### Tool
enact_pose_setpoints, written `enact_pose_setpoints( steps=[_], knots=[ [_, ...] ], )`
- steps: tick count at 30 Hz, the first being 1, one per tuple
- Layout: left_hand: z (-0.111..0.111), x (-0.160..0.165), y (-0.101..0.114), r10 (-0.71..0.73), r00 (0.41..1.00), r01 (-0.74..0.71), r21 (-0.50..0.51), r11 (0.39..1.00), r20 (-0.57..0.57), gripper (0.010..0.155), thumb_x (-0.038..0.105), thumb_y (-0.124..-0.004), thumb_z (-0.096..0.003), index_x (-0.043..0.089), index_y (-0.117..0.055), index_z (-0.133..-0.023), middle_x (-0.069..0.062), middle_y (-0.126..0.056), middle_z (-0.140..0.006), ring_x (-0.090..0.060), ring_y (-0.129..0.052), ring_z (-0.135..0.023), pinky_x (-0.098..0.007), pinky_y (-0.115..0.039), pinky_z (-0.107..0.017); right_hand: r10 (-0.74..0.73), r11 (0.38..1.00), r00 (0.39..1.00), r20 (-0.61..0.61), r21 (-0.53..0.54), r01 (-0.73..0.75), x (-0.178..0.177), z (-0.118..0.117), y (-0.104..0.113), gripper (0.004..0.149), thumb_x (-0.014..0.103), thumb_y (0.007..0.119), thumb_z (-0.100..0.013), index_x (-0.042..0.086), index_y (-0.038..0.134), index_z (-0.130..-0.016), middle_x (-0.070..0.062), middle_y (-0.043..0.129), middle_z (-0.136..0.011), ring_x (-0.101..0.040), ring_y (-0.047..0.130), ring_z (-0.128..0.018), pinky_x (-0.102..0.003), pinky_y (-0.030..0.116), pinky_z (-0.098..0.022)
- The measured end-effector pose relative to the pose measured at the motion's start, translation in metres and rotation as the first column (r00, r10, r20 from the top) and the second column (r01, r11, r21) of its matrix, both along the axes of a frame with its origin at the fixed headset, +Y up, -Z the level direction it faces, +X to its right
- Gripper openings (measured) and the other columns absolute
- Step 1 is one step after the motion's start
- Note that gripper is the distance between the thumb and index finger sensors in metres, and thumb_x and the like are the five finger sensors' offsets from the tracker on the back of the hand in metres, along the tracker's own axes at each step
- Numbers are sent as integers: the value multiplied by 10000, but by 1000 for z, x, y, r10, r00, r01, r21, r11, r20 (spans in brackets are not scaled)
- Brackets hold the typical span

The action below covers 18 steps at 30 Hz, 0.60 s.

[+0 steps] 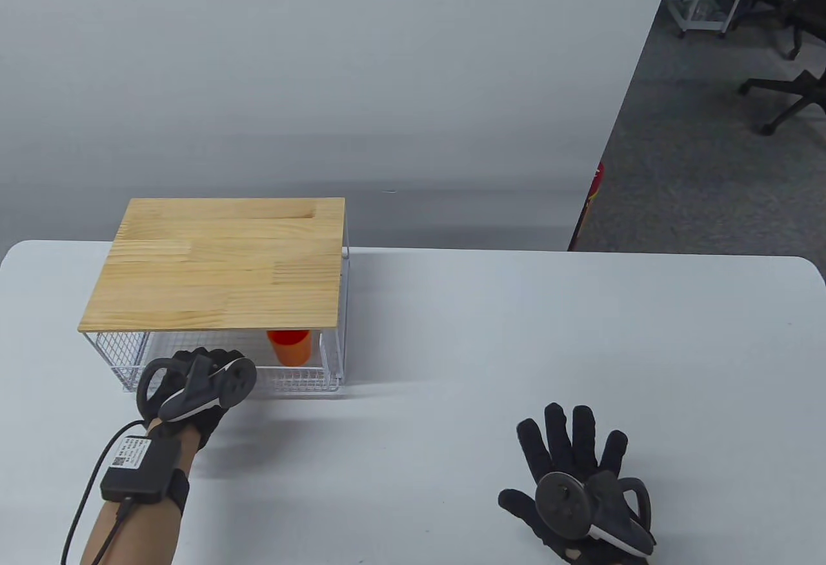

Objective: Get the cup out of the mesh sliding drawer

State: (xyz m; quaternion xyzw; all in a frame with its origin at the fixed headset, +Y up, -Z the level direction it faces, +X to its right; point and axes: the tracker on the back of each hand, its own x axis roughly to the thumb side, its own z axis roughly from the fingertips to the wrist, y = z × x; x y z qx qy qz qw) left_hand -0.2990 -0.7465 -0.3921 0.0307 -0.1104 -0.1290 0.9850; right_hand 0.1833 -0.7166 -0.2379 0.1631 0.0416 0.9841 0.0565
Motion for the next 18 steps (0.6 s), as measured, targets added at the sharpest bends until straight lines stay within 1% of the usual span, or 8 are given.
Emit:
enact_pose_setpoints(
  steps=[15,16,18],
  knots=[
    [14,0,-2,-12,1000,11,27,1000,21,321,224,-856,-521,213,-876,-841,25,-1040,-828,-319,-1132,-736,-623,-962,-501,9,1000,1000,-10,-4,-9,-3,1,0,895,662,586,-498,155,193,-1122,-307,82,-1168,-600,-27,-950,-839,47,-531],
    [15,-1,-2,-8,1000,7,29,1000,23,319,225,-856,-521,215,-877,-839,-4,-1043,-824,-319,-1132,-734,-621,-962,-501,10,1000,1000,-11,-3,-10,-3,1,0,895,662,586,-498,155,195,-1122,-307,83,-1168,-600,-26,-951,-838,47,-532],
    [17,0,-3,-12,1000,11,30,999,27,317,226,-857,-521,215,-879,-838,-5,-1045,-822,-317,-1134,-731,-619,-965,-497,11,1000,1000,-13,-3,-11,-3,1,-1,897,662,586,-498,153,192,-1122,-308,82,-1167,-600,-26,-951,-839,47,-531]
  ],
)
